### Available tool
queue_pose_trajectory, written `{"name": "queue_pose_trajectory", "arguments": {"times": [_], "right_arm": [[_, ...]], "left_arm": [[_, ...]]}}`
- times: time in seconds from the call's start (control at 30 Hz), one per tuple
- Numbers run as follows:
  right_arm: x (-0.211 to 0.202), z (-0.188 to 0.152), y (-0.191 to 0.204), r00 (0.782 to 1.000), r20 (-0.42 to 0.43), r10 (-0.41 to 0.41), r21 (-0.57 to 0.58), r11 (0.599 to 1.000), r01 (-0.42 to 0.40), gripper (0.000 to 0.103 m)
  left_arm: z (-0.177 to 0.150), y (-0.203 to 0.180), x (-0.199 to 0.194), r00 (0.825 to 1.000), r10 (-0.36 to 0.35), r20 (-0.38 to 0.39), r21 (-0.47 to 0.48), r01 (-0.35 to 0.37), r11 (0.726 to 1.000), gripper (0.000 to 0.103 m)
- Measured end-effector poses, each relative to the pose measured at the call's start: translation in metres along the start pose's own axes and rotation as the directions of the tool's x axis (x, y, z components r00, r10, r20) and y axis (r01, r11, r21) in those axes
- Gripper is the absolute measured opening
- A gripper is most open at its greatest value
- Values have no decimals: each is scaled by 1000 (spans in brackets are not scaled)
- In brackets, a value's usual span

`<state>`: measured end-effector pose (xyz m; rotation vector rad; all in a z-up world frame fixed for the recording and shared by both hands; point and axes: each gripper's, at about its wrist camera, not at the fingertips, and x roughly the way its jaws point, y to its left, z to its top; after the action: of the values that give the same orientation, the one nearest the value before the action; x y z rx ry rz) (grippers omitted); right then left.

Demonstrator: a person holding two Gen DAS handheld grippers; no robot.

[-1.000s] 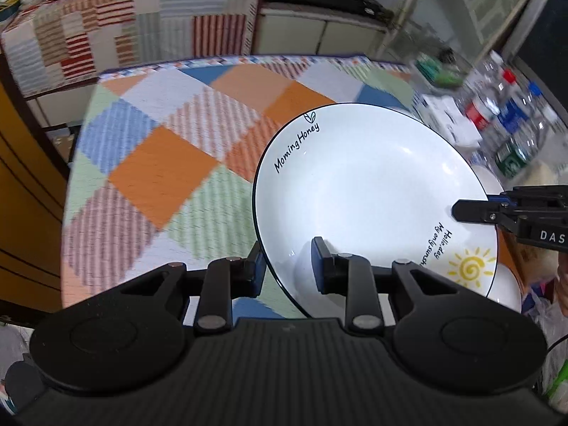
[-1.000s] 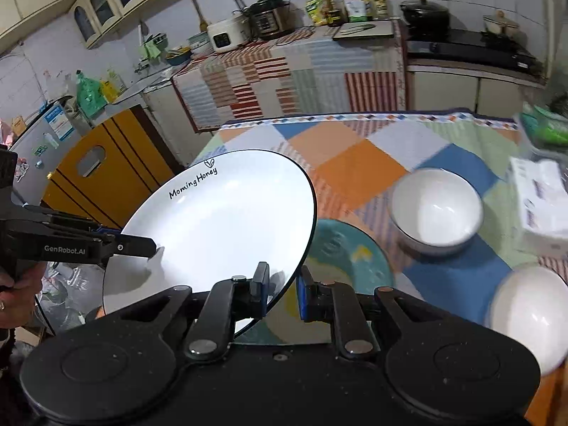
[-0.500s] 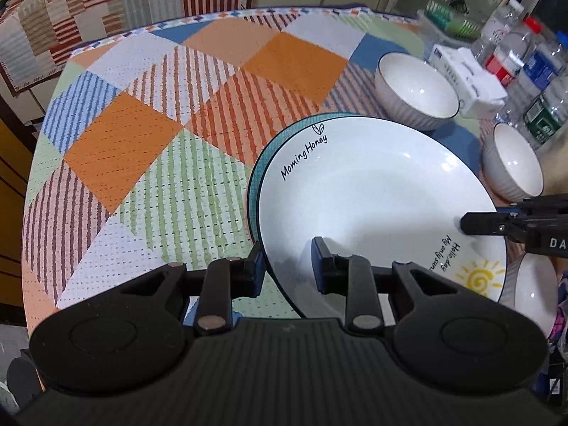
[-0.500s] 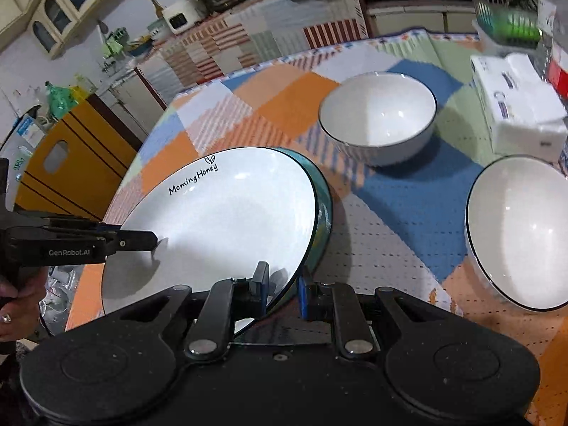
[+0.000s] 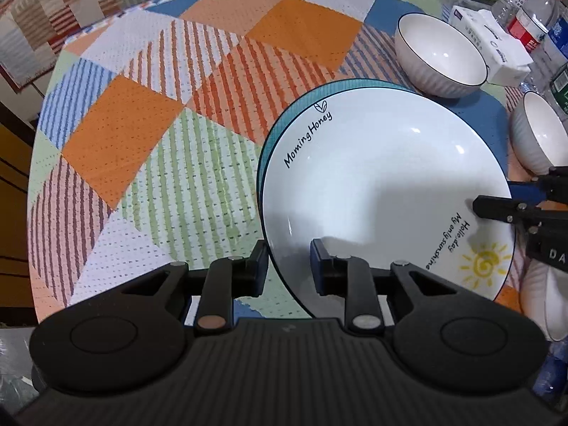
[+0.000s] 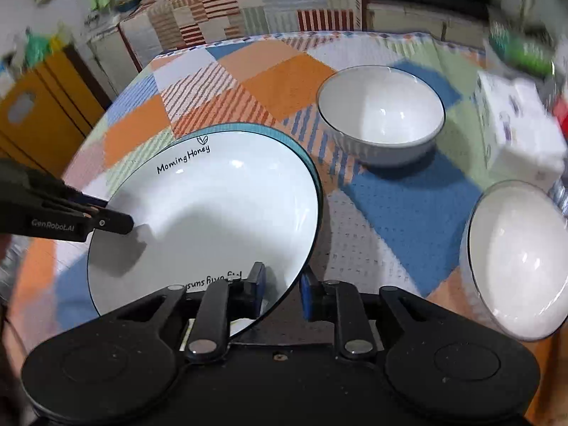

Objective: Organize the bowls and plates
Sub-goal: 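Lift the white plate, lower it onto the egg plate, open left tool, then reach the left tool to a white bowl rim and grasp it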

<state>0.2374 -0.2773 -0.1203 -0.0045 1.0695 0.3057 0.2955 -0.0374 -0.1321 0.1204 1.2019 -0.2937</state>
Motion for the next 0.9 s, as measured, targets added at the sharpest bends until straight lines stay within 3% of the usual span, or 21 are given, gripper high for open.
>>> {"name": "queue_pose_trajectory", "arguments": {"times": [0.2, 0.37, 0.43, 0.57, 0.67, 0.8, 0.9], "right_arm": [[9, 2, 17, 992, 30, -119, -44, 992, 121, 33], [3, -4, 24, 981, 63, -181, -69, 980, 185, 37], [-16, -8, 22, 980, 93, -177, -17, 984, 179, 41], [-69, -25, 18, 975, 184, -122, 41, 992, 117, 60], [-103, -40, 20, 965, 231, -124, 43, 992, 117, 62], [-139, -64, 23, 963, 260, -77, 20, 997, 75, 67], [-155, -85, 25, 957, 284, -60, 2, 998, 62, 87]], "left_arm": [[-1, 2, -1, 999, 17, 31, -29, -16, 999, 24], [-5, 2, -22, 999, -36, 5, -58, 37, 998, 24], [-7, -6, -45, 998, -57, 40, -9, 58, 998, 24], [-16, -26, -89, 993, -88, 84, 83, 81, 993, 27], [-25, -40, -107, 990, -114, 79, 117, 104, 988, 34], [-38, -58, -126, 989, -120, 86, 158, 105, 982, 57], [-47, -75, -138, 986, -129, 107, 209, 105, 972, 76]]}}
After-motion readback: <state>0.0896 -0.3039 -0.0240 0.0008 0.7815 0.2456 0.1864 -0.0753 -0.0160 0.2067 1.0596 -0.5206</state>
